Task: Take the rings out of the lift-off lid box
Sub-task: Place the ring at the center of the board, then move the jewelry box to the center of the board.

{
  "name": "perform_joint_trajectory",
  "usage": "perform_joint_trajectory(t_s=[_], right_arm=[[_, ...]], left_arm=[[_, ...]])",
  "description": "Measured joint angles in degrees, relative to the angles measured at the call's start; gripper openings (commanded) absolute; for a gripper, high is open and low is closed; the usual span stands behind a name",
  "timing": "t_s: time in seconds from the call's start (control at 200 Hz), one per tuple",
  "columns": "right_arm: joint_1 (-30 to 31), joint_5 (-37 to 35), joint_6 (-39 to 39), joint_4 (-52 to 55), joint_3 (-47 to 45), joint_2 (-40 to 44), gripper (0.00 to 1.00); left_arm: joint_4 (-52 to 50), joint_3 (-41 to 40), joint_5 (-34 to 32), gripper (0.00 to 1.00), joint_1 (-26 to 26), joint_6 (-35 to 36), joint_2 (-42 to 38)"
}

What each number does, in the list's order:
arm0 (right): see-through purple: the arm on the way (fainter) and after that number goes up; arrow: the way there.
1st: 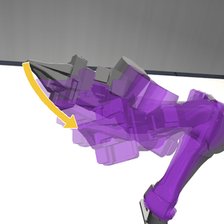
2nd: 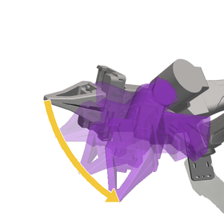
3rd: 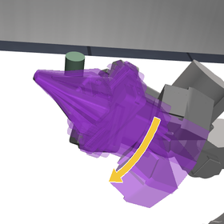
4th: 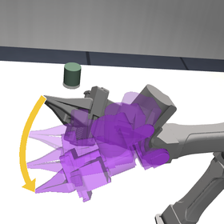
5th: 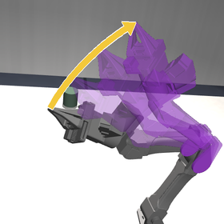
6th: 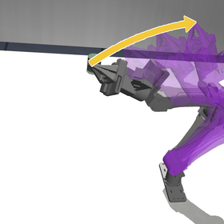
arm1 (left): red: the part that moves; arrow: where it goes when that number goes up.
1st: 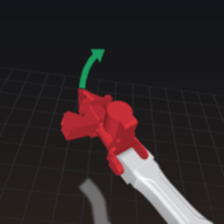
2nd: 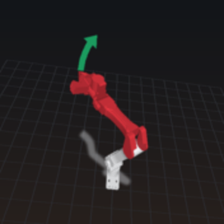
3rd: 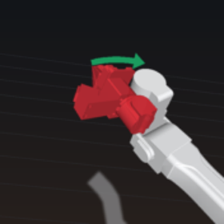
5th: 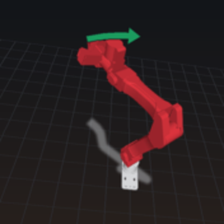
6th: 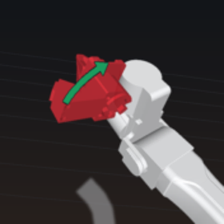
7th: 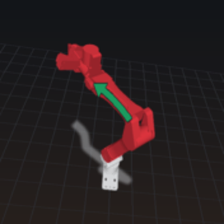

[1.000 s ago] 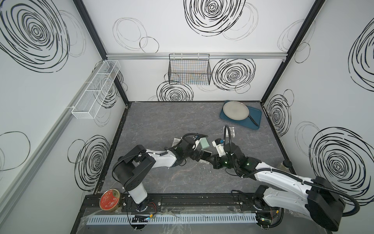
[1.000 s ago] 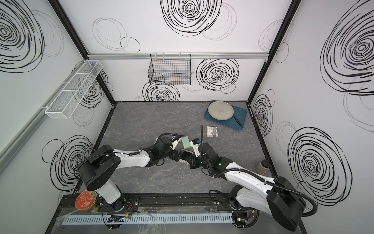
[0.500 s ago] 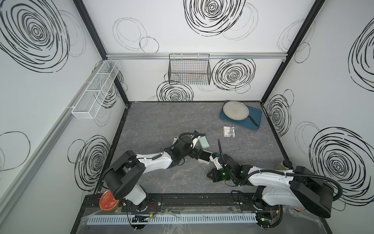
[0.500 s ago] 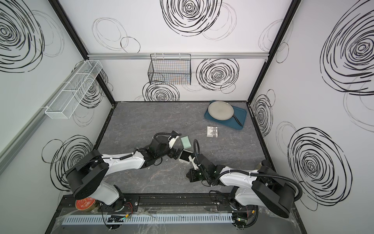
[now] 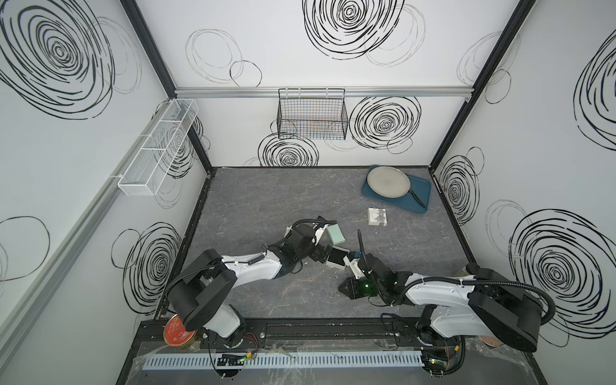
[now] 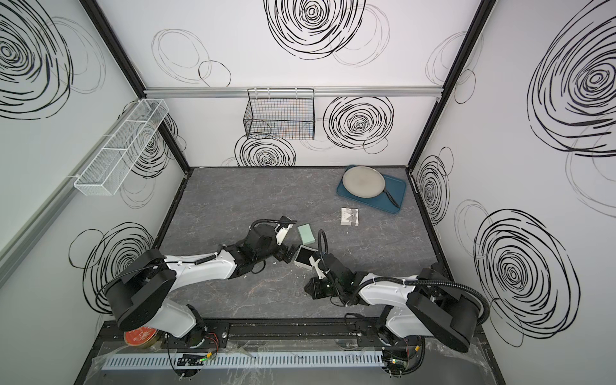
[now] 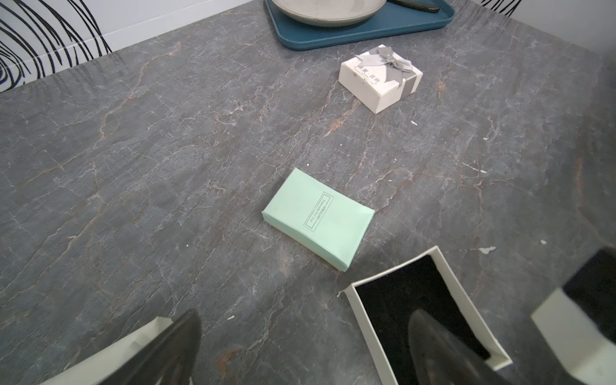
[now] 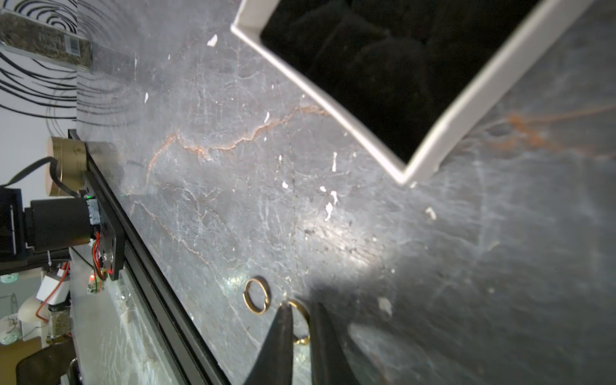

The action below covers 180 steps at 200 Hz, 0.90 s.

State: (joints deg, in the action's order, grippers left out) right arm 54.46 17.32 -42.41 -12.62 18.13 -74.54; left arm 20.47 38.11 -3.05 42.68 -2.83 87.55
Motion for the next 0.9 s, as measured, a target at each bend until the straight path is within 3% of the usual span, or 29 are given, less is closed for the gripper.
perform_joint_trajectory(t_s=[0.155,0.23,0.275,0.41,0.681,0.786,0.901], right_arm=[[0.17,-0.46,0.17,0.83,0.11,0.94,0.31],[0.13,-0.98,0.55,3.13,0.42,2.62,0.40],[-0.07,-1.44,1.03,5.14,0.79,4.09,0.51],[-1.68,-2.56,1.84,10.97,2.71,9.79,0.99],[-11.80,-6.91,2.80,18.97,6.69,16.57,1.00],[-14.64,-9.11,2.47,20.65,9.42,13.92,1.00],[-14.82,-10.64,1.18,21.07,13.81,7.61,0.88]], left_arm=[[0.20,0.00,0.00,1.00,0.00,0.02,0.00],[0.20,0.00,0.00,1.00,0.00,0.02,0.00],[0.17,-0.02,0.00,1.00,0.00,0.04,0.00],[0.13,-1.25,0.00,1.00,0.02,0.55,-1.60],[1.84,-7.06,1.62,1.00,0.02,3.39,-10.29],[4.63,-10.29,3.80,1.00,0.02,4.66,-12.83],[8.00,-13.38,6.14,1.00,0.09,5.90,-14.16]])
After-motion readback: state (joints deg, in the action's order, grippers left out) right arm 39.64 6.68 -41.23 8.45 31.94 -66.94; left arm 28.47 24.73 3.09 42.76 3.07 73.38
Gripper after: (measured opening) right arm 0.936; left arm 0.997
